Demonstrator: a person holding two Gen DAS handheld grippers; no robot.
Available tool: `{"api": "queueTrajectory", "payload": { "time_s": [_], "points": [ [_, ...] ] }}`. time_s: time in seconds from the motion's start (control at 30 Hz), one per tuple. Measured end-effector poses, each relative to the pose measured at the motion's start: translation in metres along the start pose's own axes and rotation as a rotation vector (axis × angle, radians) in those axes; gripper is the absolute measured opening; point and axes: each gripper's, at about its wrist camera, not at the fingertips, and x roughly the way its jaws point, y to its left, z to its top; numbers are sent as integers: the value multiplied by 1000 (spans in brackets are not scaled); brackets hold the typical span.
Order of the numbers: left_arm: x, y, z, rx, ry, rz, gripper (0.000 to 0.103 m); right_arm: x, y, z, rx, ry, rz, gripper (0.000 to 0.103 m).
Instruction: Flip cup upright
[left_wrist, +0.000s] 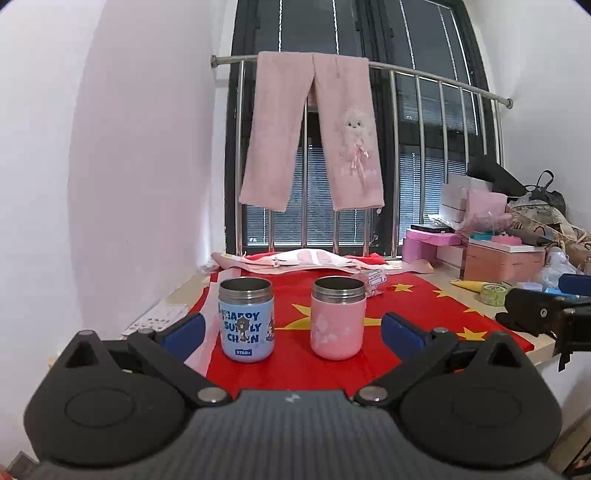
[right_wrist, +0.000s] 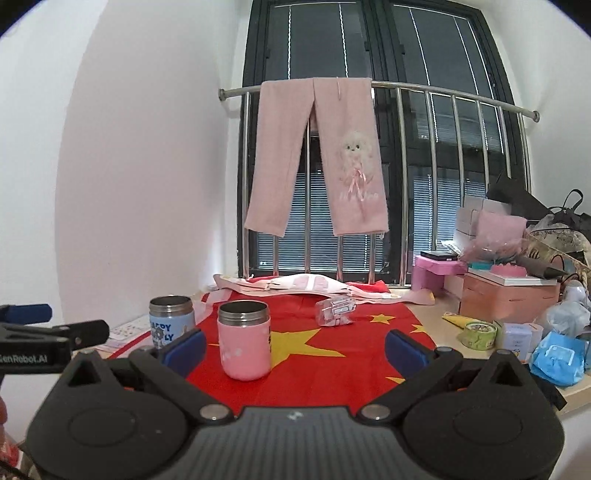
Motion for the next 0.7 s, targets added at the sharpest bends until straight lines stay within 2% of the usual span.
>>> {"api": "queueTrajectory", "payload": {
  "time_s": [0.7],
  "points": [
    [-9,3,-3,-21,-38,-11,103,-3,1,-4,3,-11,-3,103]
  ]
}}
